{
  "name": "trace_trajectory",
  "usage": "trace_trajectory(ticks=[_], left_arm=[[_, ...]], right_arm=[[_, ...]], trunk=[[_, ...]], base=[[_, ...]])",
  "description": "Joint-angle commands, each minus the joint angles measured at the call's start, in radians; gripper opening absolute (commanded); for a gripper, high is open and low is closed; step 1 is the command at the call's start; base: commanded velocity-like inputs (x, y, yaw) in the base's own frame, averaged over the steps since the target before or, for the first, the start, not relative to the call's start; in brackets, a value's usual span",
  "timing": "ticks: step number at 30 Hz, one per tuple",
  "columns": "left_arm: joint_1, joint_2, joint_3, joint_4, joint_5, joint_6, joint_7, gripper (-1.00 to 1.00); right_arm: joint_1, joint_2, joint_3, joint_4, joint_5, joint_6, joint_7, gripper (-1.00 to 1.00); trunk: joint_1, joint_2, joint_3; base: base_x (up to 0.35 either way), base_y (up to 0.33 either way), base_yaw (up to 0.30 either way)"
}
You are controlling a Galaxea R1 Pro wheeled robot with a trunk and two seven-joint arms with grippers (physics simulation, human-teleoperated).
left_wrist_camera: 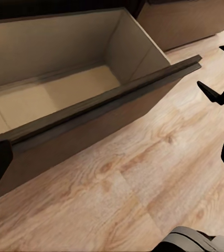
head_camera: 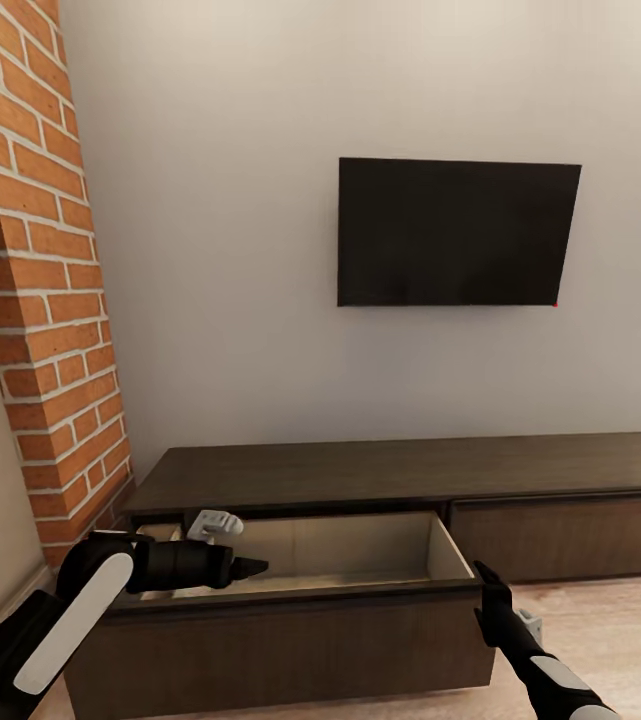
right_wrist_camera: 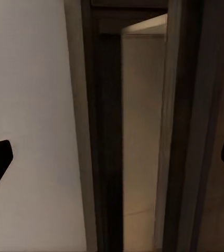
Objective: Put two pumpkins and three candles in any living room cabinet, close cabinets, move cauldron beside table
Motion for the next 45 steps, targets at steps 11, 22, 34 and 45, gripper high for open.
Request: trace_trajectory(ticks=[11, 22, 34, 45], left_arm=[[-0.001, -0.002, -0.001, 0.000, -0.016, 0.002, -0.010, 1.00], [0.000, -0.002, -0.001, 0.000, -0.017, 0.002, -0.010, 1.00], [0.000, -0.002, -0.001, 0.000, -0.017, 0.002, -0.010, 1.00], [-0.001, -0.004, -0.001, 0.000, -0.015, 0.002, -0.013, 1.00]], right_arm=[[0.000, -0.002, -0.003, 0.000, -0.008, 0.008, 0.000, 1.00], [0.000, -0.001, -0.001, 0.000, -0.001, 0.008, 0.000, 1.00], [0.000, 0.000, 0.000, -0.001, 0.004, 0.008, 0.000, 1.00], [0.000, 0.000, 0.002, -0.001, 0.006, 0.007, 0.000, 1.00]], trunk=[[-0.043, 0.077, 0.033], [-0.085, 0.154, 0.068], [-0.131, 0.238, 0.105], [-0.173, 0.315, 0.140]], base=[[0.000, 0.000, 0.000], [0.000, 0.000, 0.000], [0.000, 0.000, 0.000], [-0.001, 0.000, 0.000]])
